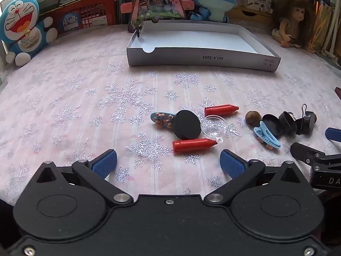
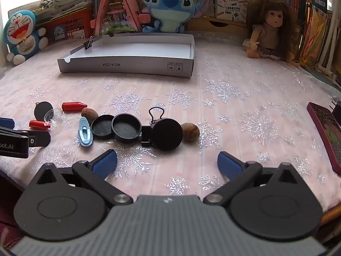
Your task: Organize rigid objects
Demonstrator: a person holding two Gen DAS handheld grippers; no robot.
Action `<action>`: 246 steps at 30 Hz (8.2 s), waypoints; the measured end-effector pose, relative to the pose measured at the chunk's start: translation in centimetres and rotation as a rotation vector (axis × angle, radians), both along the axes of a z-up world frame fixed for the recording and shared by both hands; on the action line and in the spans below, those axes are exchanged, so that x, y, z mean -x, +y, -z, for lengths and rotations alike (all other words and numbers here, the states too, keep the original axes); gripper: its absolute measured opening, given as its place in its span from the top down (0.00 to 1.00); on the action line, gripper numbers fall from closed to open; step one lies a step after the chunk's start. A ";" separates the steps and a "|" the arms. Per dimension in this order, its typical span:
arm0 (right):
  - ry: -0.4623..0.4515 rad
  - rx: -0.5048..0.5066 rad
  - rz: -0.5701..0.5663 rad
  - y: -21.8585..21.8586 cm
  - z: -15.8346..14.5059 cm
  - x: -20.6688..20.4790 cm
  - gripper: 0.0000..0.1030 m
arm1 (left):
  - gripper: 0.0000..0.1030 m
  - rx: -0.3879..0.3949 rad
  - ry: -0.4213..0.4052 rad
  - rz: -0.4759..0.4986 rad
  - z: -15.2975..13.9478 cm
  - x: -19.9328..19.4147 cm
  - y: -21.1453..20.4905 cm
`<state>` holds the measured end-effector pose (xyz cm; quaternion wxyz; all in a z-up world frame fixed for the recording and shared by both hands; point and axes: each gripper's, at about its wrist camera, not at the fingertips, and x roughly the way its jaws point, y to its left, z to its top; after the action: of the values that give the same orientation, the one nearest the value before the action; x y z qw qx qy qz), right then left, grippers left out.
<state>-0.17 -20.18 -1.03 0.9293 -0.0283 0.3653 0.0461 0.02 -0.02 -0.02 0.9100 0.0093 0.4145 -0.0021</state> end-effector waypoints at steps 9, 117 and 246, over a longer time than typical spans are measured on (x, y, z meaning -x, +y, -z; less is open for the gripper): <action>0.004 0.002 0.001 0.0 0.0 0.0 0.00 | 0.00 0.006 0.001 0.001 0.3 0.0 0.4; -0.148 -0.041 -0.049 -0.8 -0.8 1.3 0.11 | 0.32 0.037 -0.098 0.085 -0.6 1.4 0.7; -0.211 -0.182 -0.057 -3.8 -6.9 -5.6 0.63 | 0.60 0.184 -0.236 0.128 -8.0 -8.2 1.7</action>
<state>5.44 -23.94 5.91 0.9596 0.0410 0.2588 0.1023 8.23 1.70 8.02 0.9474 -0.0478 0.3013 -0.0968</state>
